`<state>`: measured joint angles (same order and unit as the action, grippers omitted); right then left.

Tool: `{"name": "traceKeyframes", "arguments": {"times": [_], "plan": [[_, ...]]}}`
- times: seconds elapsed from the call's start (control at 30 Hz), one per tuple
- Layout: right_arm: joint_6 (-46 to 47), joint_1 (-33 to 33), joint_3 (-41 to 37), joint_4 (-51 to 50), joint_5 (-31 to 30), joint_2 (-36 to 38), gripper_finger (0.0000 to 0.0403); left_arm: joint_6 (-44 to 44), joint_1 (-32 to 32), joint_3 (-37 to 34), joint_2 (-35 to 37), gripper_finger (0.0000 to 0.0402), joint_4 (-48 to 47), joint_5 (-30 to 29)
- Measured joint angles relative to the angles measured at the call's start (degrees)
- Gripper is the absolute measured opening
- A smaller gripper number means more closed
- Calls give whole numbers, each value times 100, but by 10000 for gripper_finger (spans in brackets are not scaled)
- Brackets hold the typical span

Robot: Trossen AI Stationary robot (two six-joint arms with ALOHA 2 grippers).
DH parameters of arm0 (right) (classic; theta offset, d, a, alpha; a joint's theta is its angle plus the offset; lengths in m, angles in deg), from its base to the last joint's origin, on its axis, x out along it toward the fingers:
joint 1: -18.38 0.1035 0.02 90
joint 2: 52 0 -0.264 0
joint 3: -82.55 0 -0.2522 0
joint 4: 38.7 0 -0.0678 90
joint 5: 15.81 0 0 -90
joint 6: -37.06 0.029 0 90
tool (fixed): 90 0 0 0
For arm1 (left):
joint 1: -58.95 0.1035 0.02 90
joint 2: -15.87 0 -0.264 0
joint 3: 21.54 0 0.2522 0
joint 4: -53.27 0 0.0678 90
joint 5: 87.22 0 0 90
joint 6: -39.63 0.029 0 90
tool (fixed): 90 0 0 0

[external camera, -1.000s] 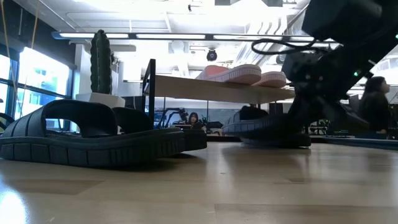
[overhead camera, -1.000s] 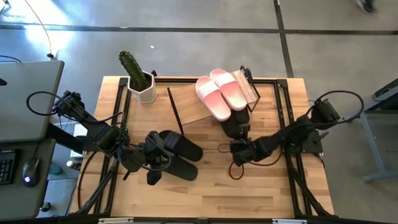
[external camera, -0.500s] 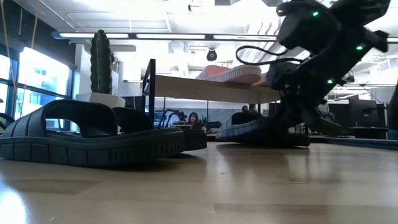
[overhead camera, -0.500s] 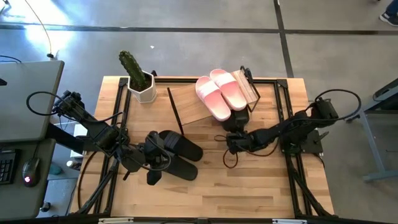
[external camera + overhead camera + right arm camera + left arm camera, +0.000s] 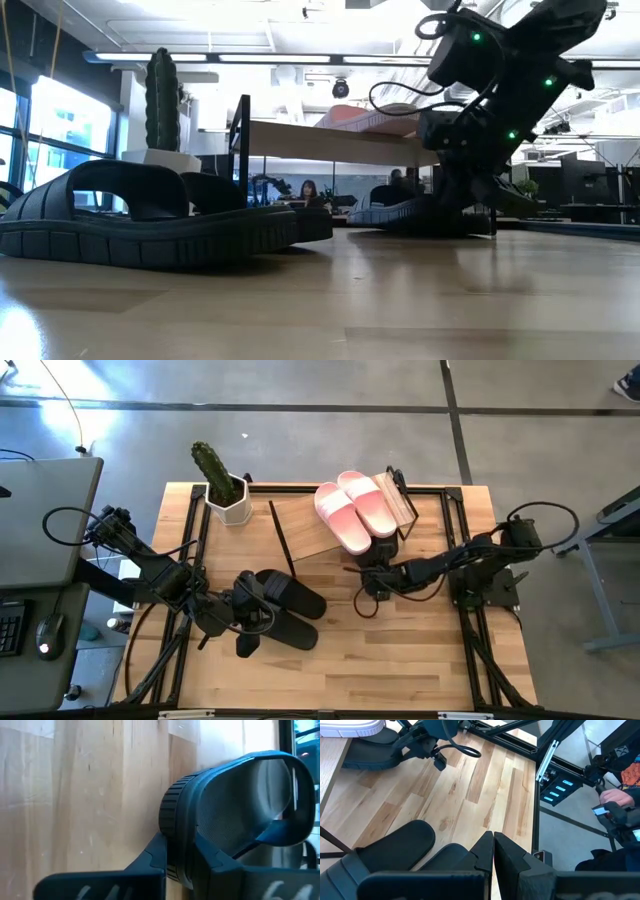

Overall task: Pick and place slides into the shelf
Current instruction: Put the black slide under the shelf

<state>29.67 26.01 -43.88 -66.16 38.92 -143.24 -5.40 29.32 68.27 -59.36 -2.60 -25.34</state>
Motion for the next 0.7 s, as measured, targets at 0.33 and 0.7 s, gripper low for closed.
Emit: {"name": "traceKeyframes", "arguments": {"times": [0.33, 0.7], "plan": [[443, -45, -203, 134, 90, -154, 90, 0, -2, 0, -1, 3, 0, 0], [679, 91, -207, 314, 107, -155, 98, -2, 0, 0, -1, 3, -2, 0]]}}
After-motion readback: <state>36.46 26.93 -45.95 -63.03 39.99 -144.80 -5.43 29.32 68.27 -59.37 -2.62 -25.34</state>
